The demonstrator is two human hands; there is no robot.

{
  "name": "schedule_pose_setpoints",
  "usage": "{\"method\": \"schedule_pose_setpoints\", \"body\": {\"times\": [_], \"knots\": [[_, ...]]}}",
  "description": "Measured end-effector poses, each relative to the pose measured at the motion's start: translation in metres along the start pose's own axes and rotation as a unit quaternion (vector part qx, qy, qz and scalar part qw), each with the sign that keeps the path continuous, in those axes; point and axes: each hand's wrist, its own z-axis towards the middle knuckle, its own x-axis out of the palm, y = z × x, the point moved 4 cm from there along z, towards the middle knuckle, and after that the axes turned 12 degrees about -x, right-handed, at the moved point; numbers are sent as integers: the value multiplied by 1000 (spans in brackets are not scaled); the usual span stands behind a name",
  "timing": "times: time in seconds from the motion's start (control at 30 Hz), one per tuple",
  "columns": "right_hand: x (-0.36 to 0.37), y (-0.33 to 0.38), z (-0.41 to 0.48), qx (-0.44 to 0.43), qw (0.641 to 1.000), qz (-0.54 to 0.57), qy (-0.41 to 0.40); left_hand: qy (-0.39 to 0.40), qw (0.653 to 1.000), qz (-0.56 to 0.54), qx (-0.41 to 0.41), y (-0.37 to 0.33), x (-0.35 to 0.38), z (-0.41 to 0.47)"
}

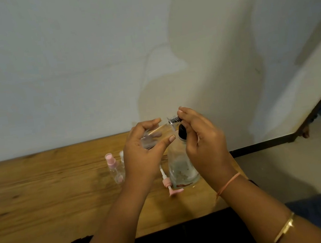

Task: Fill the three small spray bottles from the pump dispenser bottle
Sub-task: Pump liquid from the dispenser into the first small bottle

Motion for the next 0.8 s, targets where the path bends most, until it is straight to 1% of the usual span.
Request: {"method": "schedule_pose_setpoints", "body": {"times": [0.13,0.23,0.33,0.37,0.47,0.5,0.8], "knots": [[-1,-2,-1,3,1000,5,24,10,1000,-11,-2,-3,0,-3],[-4,0,0,19,999,34,11,6,1000,-10,4,-5,-1,-4],[-3,5,4,52,997,57,-3,-6,1000,-2,12,-6,-1,-2],[-3,8,6,55,997,45,-2,-8,1000,4,15,-6,-2,-2],[-7,11,10,22,999,-45,-2,-16,999,16,30,-6,-3,-1],[-10,10,11,16,998,-60,-5,-17,999,17,31,-7,-4,-1],[-11,7,15,-22,997,-71,17,-6,999,25,20,-2,-3,2]]}}
